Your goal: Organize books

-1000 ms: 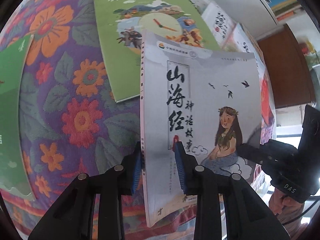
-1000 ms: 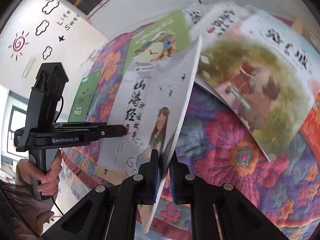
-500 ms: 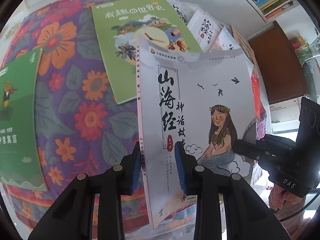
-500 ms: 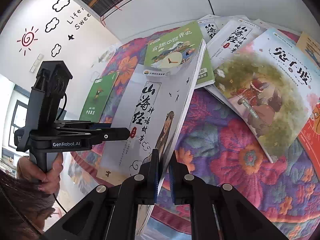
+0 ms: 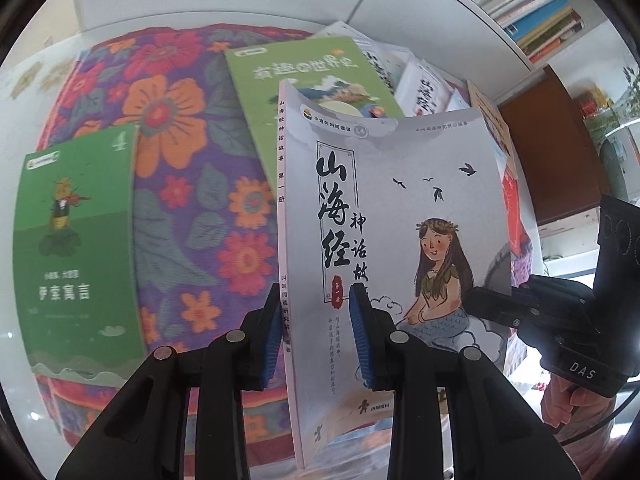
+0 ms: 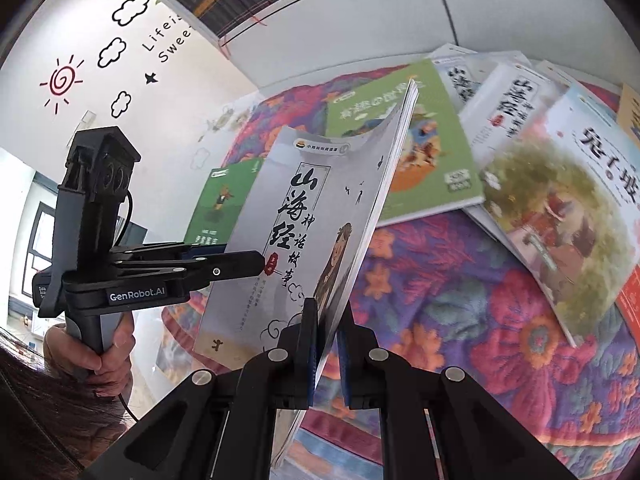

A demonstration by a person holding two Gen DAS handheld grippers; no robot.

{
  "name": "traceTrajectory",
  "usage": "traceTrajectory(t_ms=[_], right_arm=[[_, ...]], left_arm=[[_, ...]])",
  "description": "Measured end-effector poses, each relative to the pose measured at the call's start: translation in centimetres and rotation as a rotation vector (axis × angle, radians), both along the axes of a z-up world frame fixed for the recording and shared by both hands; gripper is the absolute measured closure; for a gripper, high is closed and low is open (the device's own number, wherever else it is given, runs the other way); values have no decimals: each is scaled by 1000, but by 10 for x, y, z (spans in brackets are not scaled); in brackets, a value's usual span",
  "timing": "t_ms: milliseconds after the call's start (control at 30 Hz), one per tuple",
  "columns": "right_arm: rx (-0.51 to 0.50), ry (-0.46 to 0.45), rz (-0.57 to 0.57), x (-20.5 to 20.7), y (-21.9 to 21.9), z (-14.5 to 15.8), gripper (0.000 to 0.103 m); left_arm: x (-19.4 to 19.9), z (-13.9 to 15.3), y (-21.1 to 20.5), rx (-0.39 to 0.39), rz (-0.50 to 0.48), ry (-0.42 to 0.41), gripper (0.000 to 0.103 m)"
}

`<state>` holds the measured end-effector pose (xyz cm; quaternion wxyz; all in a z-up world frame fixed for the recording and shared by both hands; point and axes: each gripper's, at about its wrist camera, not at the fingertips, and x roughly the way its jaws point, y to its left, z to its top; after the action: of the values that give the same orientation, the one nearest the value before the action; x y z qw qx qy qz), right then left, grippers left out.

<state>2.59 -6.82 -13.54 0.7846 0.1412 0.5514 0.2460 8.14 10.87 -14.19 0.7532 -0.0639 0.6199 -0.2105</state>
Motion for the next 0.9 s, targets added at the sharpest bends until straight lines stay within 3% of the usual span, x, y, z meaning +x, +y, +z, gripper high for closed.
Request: traceTrajectory(t_ms=[633, 900], right_arm=[[34, -9, 90, 34, 106, -7, 94], [51, -1, 127, 53, 158, -25, 94]], left_arm=[[24, -6, 115, 15, 145, -10, 75], [34, -19, 162, 47, 229, 2, 73]])
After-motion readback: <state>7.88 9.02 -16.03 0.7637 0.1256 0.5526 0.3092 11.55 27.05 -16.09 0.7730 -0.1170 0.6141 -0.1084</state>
